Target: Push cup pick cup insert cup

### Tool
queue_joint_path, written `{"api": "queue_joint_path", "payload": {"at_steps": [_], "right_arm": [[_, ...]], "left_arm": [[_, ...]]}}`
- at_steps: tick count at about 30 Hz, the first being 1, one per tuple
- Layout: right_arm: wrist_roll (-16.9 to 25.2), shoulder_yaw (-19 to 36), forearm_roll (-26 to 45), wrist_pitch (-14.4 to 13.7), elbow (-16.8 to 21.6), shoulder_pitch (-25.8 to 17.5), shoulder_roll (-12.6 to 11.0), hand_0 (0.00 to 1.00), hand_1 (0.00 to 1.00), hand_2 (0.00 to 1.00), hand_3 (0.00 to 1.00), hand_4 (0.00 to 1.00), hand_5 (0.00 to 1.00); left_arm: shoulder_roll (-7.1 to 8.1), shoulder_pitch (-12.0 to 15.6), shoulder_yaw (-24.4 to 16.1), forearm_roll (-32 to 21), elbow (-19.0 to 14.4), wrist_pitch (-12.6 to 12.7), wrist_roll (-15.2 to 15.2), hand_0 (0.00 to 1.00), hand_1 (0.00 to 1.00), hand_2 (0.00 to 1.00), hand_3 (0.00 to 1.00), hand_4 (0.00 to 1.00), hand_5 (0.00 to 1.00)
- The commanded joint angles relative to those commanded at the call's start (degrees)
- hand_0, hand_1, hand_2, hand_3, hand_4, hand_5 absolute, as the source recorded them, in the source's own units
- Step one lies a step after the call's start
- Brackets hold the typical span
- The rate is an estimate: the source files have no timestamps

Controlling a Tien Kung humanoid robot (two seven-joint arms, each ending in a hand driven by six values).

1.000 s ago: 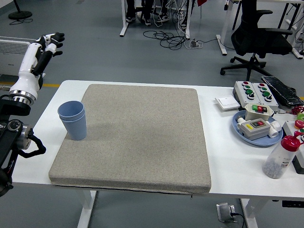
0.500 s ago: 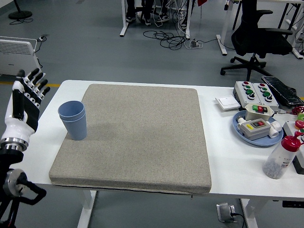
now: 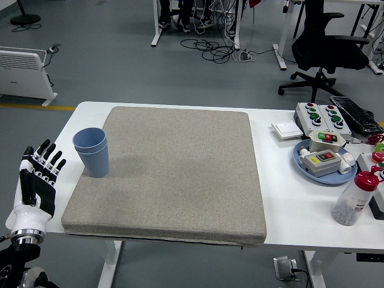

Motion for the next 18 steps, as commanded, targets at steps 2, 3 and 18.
{"api": "queue_joint_path", "payload": {"at_steps": [2, 3, 18], "right_arm": [[-0.1, 0.0, -0.3, 0.0, 0.0, -0.1, 0.0, 0.726, 0.658, 0.657, 0.583, 0.117, 0.562], [-0.1, 0.0, -0.5, 0.0, 0.0, -0.1, 0.0, 0.726, 0.658, 0.657, 0.583, 0.117, 0.562], [-0.3, -0.3, -0.5, 0.1, 0.0, -0.6, -0.2, 0.725, 0.655, 0.653, 0.581, 0.114, 0.560]], "left_arm": [[-0.08, 0.1, 0.3, 0.0, 0.4, -0.3, 0.1, 0.851, 0.883, 0.900, 0.844, 0.574, 0.998], [-0.28, 0.2, 0.5, 0.1, 0.8, -0.3, 0.3, 0.851, 0.883, 0.900, 0.844, 0.574, 0.998], [-0.41, 2.2, 2.1, 0.3, 2.6, -0.5, 0.1, 0.853, 0.882, 0.896, 0.840, 0.571, 0.998]]}}
